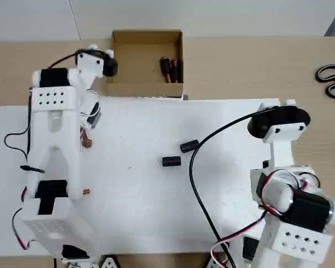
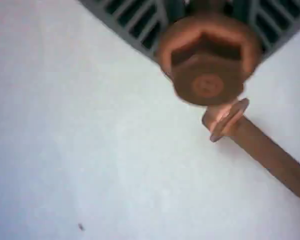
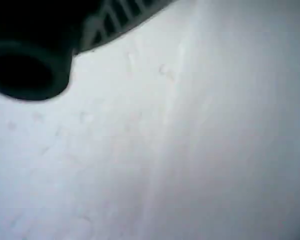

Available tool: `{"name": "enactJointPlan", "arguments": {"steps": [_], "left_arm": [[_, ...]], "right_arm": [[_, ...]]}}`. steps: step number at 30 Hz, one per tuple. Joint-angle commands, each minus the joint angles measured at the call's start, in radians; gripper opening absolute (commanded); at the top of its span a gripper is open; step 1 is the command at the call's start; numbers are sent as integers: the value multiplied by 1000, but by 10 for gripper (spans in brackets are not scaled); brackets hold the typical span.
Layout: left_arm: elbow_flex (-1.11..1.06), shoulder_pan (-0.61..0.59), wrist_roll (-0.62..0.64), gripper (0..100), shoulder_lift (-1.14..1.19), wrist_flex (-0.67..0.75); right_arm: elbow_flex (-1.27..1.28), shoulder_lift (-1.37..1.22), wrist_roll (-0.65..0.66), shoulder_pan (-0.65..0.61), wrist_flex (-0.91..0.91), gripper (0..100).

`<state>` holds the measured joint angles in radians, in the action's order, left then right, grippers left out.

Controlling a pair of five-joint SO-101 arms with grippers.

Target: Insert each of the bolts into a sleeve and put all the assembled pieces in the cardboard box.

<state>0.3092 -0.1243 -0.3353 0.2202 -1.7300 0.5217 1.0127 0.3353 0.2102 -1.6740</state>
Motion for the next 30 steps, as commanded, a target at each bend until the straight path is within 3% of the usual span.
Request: {"name": "enactJointPlan", "arguments": {"steps": [1, 6, 13, 17, 21, 25, 30], "left_arm": [[54, 29, 29, 6, -189, -23], [54, 107, 120, 6, -387, -21], [54, 170, 135, 6, -612, -20], [7, 169, 270, 6, -792, -20], [-203, 167, 327, 6, -1020, 11], [-495, 161, 353, 6, -1275, 176], [-889, 166, 635, 6, -1608, 460]], "right_arm": [[-52, 10, -11, -68, 18, 6], [-164, 1, -48, -200, 41, 5], [-222, 10, -155, -317, -16, 3], [-216, 35, -221, -329, -59, 3], [-172, 159, -222, -334, -35, 3], [20, 285, -229, -334, 21, 3], [270, 472, -232, -335, 277, 3]]}}
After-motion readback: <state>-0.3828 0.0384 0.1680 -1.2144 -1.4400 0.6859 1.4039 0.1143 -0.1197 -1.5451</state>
